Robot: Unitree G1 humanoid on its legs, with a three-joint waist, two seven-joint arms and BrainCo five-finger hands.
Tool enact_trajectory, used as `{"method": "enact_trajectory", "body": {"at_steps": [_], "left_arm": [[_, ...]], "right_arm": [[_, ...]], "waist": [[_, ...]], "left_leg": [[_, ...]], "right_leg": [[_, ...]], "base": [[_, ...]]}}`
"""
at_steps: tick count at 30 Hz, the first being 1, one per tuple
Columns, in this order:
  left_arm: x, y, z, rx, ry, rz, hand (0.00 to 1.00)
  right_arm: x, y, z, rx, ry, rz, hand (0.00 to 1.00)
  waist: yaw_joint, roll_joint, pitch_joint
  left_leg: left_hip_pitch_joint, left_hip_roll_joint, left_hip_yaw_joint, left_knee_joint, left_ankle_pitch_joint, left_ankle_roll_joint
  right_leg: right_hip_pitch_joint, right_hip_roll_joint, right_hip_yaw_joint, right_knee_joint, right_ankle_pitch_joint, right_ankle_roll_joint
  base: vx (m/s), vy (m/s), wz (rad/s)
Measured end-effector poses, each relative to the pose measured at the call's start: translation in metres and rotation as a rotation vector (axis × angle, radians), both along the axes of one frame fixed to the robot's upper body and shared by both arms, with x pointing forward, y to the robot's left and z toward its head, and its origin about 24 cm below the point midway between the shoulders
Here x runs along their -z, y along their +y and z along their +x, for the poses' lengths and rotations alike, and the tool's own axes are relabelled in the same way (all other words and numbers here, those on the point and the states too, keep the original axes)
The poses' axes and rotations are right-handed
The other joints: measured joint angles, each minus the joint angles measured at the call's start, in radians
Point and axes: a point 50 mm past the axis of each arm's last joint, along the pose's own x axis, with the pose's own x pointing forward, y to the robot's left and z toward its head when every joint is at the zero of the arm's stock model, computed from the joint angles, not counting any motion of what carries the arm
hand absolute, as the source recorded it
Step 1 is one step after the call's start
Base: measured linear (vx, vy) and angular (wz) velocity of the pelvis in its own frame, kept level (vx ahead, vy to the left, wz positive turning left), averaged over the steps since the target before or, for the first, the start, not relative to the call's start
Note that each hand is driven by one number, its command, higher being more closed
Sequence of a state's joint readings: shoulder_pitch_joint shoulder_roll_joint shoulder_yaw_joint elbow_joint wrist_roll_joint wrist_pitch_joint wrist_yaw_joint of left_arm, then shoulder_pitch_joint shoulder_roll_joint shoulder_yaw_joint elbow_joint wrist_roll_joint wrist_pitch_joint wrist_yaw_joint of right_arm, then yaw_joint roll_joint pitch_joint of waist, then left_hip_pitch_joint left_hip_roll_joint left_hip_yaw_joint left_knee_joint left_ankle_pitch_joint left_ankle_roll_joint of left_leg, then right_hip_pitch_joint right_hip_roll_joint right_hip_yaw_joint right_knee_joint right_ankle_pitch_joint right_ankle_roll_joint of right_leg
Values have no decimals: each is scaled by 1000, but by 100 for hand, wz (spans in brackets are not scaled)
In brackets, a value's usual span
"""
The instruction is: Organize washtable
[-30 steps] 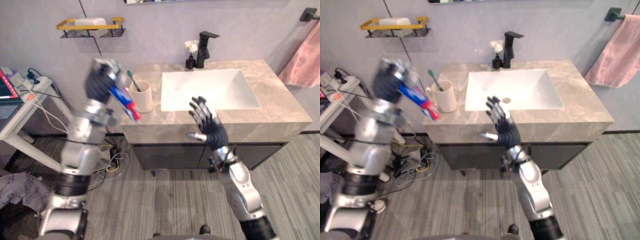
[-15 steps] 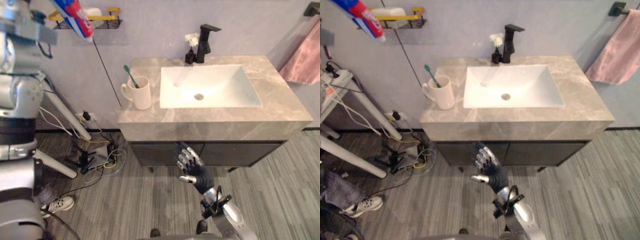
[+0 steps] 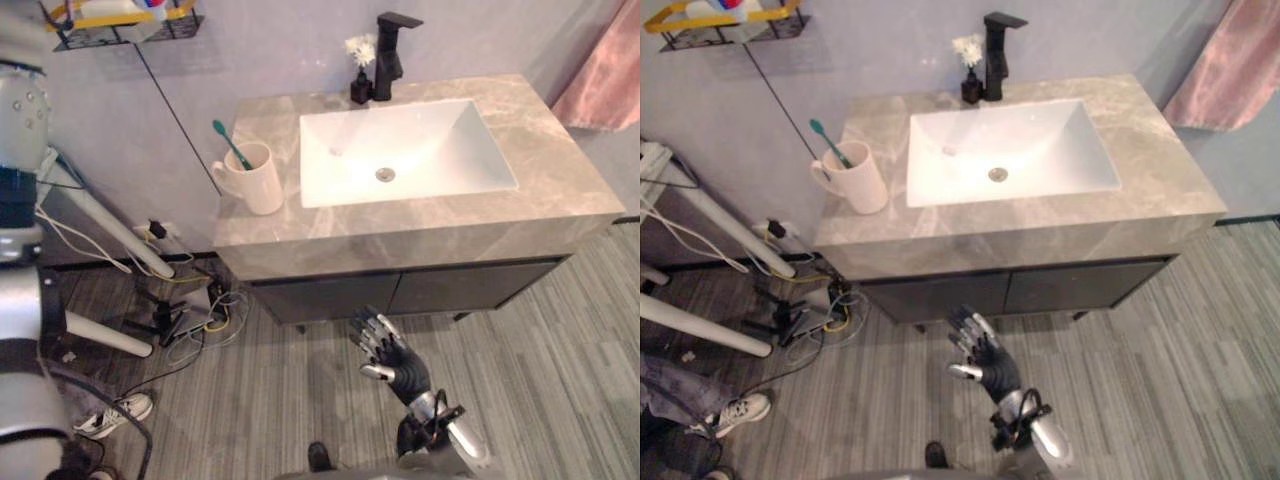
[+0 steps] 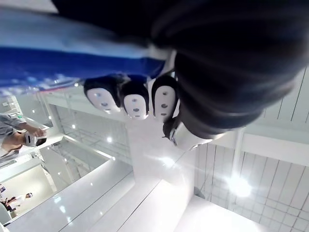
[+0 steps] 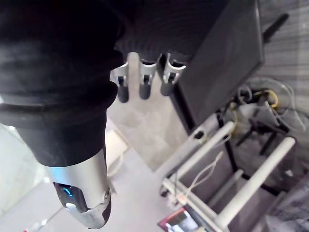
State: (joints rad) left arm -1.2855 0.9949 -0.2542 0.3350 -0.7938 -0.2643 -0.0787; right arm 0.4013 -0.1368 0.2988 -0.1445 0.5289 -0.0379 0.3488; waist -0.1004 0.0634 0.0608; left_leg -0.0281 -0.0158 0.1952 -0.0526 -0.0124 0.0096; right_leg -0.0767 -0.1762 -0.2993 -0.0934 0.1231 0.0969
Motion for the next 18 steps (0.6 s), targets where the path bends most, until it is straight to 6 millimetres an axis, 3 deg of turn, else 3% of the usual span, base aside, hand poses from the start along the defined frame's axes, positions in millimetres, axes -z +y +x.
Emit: {"method": "enact_trajectory", "body": {"at_steps": [10, 18], "left_arm": [[15, -6, 15, 24, 60, -22, 100], [20, -6, 18, 49, 93, -27, 100]], "right_arm": [[4, -5, 0, 8, 17, -25, 0], [10, -9, -7, 23, 53, -29, 0]], "waist": [[4, 6, 3], [3, 36, 20]], "left_leg": [[-14, -2, -6, 5, 0, 0], [-13, -1, -26, 18, 0, 0]], "right_leg": [[-8, -3, -4, -3, 1, 0], [7, -4, -17, -3, 1, 0]], "base": [[-3, -8, 1], [-32, -29, 5]]}}
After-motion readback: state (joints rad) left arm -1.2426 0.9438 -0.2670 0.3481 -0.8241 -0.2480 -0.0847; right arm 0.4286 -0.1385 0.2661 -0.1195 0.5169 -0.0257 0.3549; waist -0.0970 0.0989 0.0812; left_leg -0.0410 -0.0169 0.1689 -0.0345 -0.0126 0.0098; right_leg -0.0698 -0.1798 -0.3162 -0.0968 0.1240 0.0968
